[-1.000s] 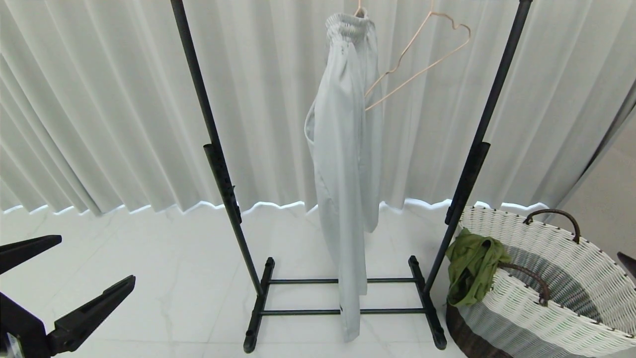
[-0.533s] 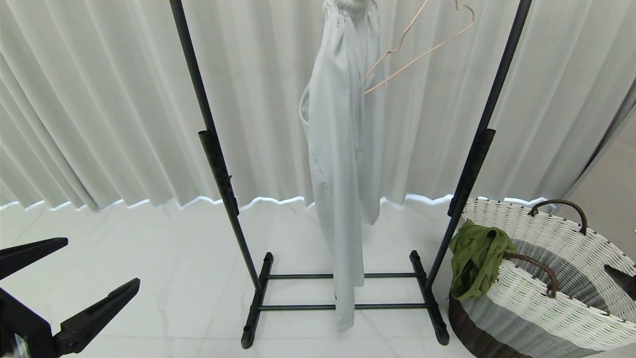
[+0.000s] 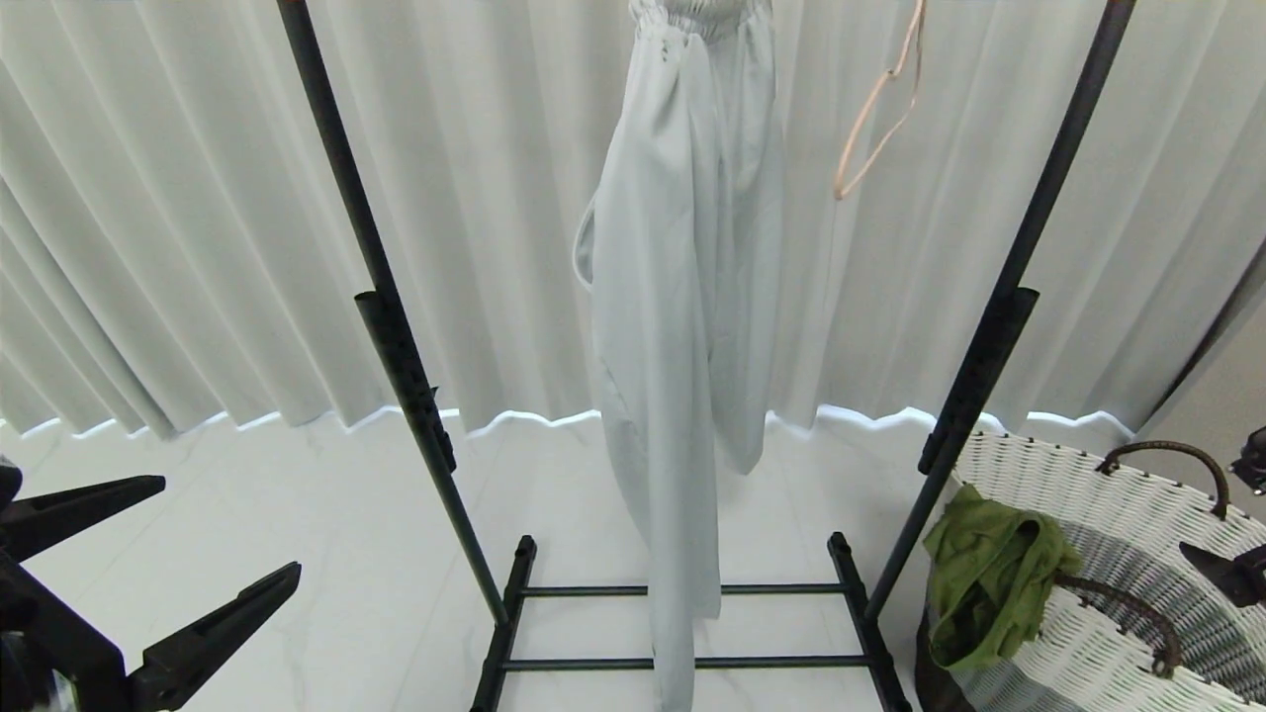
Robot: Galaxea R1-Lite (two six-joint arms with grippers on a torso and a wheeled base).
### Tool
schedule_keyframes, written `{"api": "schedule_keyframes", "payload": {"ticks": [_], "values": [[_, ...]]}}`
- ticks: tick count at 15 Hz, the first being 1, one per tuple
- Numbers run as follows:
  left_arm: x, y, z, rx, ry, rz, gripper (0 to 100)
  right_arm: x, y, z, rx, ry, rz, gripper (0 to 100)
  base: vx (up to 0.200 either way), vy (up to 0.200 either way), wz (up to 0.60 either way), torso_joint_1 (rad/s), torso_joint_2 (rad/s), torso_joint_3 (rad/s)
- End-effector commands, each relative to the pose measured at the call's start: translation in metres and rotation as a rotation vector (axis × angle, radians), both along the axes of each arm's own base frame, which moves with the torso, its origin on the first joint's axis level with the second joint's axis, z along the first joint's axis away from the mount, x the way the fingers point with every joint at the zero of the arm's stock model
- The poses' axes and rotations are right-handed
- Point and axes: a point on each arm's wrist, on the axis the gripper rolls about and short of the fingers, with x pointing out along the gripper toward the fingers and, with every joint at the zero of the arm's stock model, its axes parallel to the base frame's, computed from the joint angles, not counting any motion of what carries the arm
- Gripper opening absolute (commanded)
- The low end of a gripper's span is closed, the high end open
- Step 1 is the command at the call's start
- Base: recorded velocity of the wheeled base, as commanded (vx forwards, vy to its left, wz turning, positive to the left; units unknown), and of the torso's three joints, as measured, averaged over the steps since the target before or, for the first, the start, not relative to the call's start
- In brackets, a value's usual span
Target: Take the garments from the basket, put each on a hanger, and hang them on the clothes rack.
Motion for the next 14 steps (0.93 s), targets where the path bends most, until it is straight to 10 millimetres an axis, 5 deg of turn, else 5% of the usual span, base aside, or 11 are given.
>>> {"api": "schedule_keyframes", "payload": {"ticks": [1,4,14], "values": [[0.002,-0.001,-0.001,0.004,0.009,-0.002,100,0.008,-0.001,-0.008,0.018,0.045,0.022,100,0.200,0.000,0.00,0.007,0.01,0.007],[0.004,-0.001,-0.001,0.010,0.015,-0.005,100,0.021,-0.002,-0.023,0.005,0.129,0.063,100,0.200,0.000,0.00,0.005,0.00,-0.001],[0.004,-0.001,-0.001,0.012,0.011,-0.007,100,0.057,0.000,-0.077,0.015,0.366,0.213,100,0.000,0.000,0.00,0.000,0.00,0.000]]}}
